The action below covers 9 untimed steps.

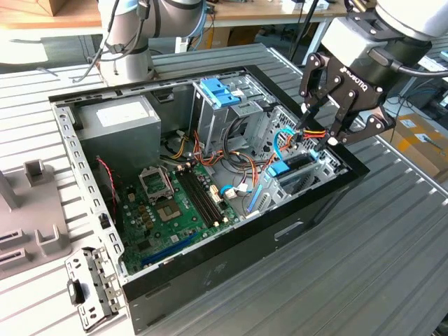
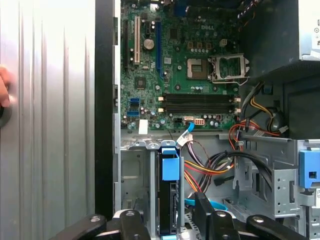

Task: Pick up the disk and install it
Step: 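Insert the disk into the insertion slot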

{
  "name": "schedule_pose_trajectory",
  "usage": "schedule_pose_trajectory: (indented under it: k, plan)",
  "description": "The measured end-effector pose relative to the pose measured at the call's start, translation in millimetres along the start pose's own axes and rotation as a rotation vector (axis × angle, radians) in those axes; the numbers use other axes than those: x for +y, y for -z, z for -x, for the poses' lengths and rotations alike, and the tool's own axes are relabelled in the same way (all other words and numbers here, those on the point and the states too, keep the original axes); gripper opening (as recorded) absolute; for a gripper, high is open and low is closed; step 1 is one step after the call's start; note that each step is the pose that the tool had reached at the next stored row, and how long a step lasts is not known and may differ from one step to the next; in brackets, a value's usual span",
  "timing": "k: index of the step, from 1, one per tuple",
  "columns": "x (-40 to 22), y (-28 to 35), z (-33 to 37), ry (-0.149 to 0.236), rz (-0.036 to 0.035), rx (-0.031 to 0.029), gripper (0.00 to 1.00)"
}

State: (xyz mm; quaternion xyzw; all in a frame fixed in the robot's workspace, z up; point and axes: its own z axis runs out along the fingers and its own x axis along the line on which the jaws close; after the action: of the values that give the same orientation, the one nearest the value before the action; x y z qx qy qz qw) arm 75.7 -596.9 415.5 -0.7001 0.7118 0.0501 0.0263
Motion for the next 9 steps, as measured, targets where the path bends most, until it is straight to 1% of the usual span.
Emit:
schedule_pose_trajectory:
  k: [3,4,6,7,8,9]
  plan:
    - [0.0,-0.1,0.0,0.0,0.0,0.0,0.5]
    - [0.0,-0.1,0.0,0.0,0.0,0.0,0.49]
    - [0.0,-0.2,0.0,0.0,0.0,0.0,0.36]
    - [0.0,-0.2,0.0,0.0,0.0,0.0,0.36]
    - [0.0,-0.2,0.0,0.0,0.0,0.0,0.24]
    - [0.0,-0.3,0.0,0.0,0.0,0.0,0.18]
